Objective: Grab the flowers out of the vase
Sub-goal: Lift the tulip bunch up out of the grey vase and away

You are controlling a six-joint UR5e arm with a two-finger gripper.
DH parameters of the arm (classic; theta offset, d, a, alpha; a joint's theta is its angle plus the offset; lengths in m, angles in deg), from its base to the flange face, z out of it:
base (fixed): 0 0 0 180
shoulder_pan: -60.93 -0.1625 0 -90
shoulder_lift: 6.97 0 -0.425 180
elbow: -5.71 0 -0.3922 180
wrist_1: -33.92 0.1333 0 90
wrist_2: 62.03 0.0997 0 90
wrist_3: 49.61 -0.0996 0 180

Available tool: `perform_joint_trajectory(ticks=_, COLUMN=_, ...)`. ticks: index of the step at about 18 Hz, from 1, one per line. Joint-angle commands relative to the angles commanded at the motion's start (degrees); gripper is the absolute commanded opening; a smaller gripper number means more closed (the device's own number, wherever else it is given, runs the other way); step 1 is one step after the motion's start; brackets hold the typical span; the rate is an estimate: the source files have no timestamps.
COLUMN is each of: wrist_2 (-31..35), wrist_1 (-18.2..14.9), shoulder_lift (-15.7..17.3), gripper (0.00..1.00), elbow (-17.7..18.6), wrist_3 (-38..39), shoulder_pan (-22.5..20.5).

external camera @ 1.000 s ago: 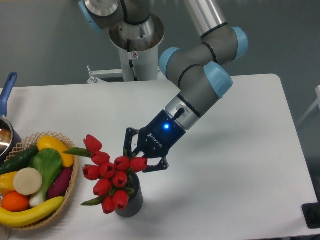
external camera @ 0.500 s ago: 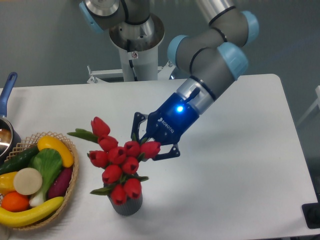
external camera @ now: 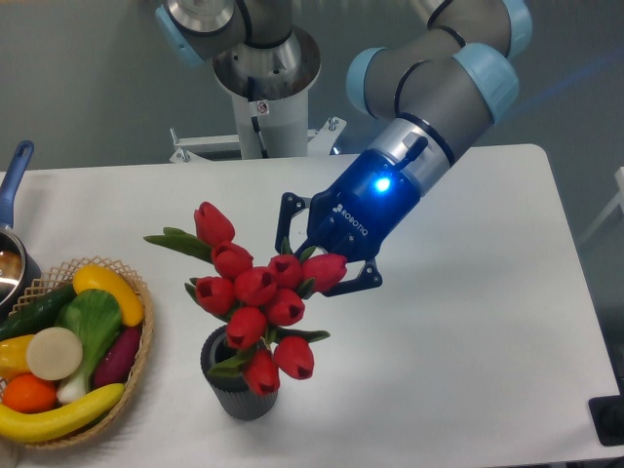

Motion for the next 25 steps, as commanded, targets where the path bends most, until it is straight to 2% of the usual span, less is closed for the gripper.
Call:
perform_joint_trajectory(ticks=11, wrist_2=0.0, wrist_1=-0.1, shoulder_lift=0.0, gripper=0.0, elbow=-1.4, wrist_3=1.4, shoulder_pan=-1.1)
perform_joint_trajectory(ticks=15, wrist_2=0.6, wrist_1=-0.1, shoulder_lift=0.3, gripper=0.0, elbow=-1.3, wrist_3=1.1, shoulder_pan=-3.9)
perform_joint_trajectory(ticks=19, wrist_2=2.0, wrist_1=-0.1, shoulder_lift=1.1, gripper=0.0, elbow=-1.4, wrist_3=-0.2, shoulder_pan=-9.3)
perform_joint_trajectory(ticks=22, wrist_2=7.5, wrist_1=-0.2, shoulder_lift=1.3, gripper=0.0, elbow=-0.8, wrist_3=-4.5, shoulder_pan=-11.6)
perform_joint_trajectory(ticks=25, wrist_2=18.5, wrist_1=-0.4, shoulder_lift=0.9, gripper=0.0, elbow=0.3, wrist_3=-8.2, shoulder_pan=-11.9)
